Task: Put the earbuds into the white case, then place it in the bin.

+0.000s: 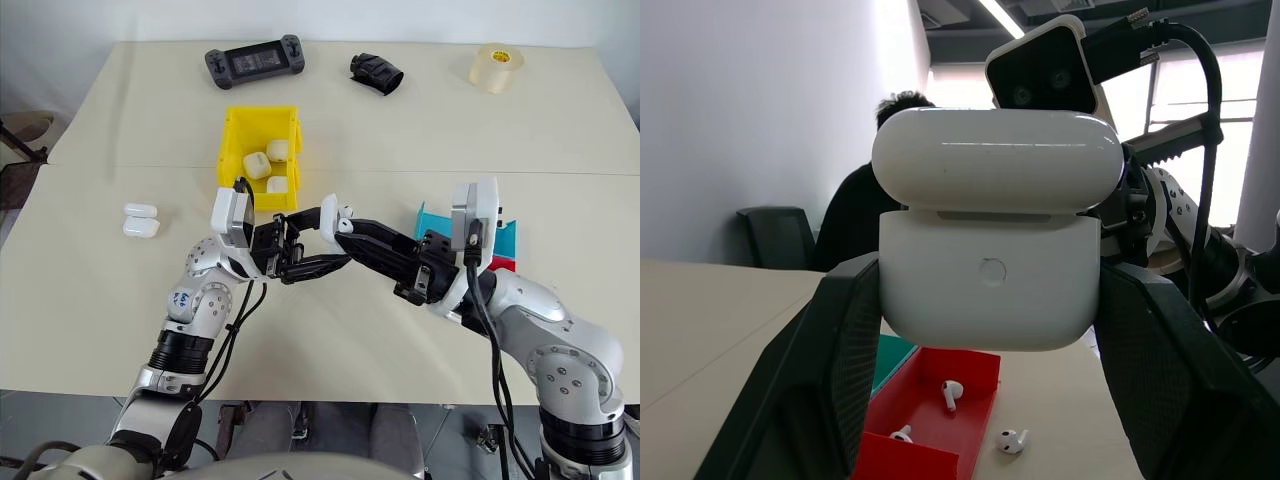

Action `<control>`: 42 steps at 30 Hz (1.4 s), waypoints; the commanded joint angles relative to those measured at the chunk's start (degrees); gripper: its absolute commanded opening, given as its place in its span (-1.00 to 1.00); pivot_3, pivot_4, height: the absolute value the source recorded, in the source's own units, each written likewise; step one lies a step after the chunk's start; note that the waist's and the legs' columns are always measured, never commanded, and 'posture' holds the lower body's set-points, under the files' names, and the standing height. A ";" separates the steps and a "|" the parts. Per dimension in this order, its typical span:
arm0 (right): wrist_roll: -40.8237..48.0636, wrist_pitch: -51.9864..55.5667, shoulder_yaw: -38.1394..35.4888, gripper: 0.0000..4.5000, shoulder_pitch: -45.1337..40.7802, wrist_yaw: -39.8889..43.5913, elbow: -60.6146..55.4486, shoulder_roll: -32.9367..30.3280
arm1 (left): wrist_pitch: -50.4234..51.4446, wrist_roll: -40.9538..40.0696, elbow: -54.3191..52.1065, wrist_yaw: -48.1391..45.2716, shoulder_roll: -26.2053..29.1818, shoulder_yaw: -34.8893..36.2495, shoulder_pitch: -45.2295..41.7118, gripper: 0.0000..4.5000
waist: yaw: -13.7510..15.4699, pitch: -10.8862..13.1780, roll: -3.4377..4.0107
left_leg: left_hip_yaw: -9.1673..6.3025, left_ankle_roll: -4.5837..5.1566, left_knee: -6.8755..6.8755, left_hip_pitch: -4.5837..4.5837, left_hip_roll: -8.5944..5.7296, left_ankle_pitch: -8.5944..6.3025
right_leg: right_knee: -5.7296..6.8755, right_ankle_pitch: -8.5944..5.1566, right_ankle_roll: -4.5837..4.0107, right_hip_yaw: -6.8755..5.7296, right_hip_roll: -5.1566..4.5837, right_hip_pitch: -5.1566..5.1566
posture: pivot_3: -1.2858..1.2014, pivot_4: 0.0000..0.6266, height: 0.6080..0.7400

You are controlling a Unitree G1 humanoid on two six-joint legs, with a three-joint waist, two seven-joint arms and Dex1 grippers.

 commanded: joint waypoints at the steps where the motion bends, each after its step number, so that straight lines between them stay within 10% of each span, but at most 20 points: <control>1: -0.05 1.50 0.51 -0.77 1.93 1.44 -0.26 -1.94 | -1.73 -2.00 -1.80 1.34 -0.49 3.05 -1.43 0.24 | 0.00 0.00 0.00 | 0.00 0.00 0.00 0.00 0.00 0.00 | 0.00 0.00 0.00 0.00 0.00 0.01 | 0.03 -0.52 1.00; 4: 2.09 2.43 0.17 -0.77 1.40 0.20 0.69 -2.66 | -2.12 -1.85 -1.55 0.84 -0.41 2.97 -1.26 0.24 | 0.00 0.00 0.00 | 0.00 0.00 0.00 0.00 0.00 0.00 | 0.00 0.00 0.00 0.00 0.00 0.01 | 0.03 -0.52 1.00; 16: 1.57 1.83 -0.57 0.99 0.12 0.80 0.57 -3.60 | -3.01 -1.17 -1.07 -0.59 -0.48 3.23 -0.59 0.24 | 0.04 0.01 -0.04 | 0.00 0.01 0.00 -0.01 0.01 0.01 | -0.02 0.00 0.00 -0.02 0.00 0.02 | 0.03 -0.52 1.00; 23: -3.63 -0.30 -9.70 0.99 9.10 7.81 2.48 -9.27 | -4.92 1.64 -1.16 -2.63 3.34 2.86 0.91 0.24 | 0.18 0.01 -0.05 | 0.00 0.03 0.00 -0.01 -0.02 0.00 | -0.05 0.00 0.00 -0.04 -0.02 0.06 | 0.03 -0.52 1.00; 30: -13.28 -5.59 -13.18 0.12 14.57 13.50 4.25 -11.46 | -15.41 17.23 0.76 -4.54 13.05 -3.87 0.77 0.24 | 0.10 0.00 -0.05 | 0.08 0.05 -0.02 0.02 -0.01 0.02 | -0.08 0.00 0.00 -0.01 0.00 0.07 | 0.03 -0.52 1.00; 37: -16.38 -3.32 -0.55 -0.93 3.21 11.70 -0.31 -10.29 | -9.97 27.12 -1.35 0.06 16.18 -9.91 -3.15 0.24 | 0.04 0.01 -0.06 | 0.03 0.03 -0.02 0.01 0.02 0.03 | -0.07 0.00 0.00 -0.03 0.01 0.05 | 0.03 -0.52 1.00; 42: -18.27 -1.18 6.90 -0.99 -3.17 9.58 -0.38 -8.03 | -4.02 26.98 -4.94 1.90 15.01 -11.66 -4.26 0.24 | 0.17 0.02 -0.09 | -0.06 0.03 -0.02 -0.03 0.01 0.03 | -0.06 0.00 0.01 -0.06 -0.01 0.05 | 0.03 -0.52 1.00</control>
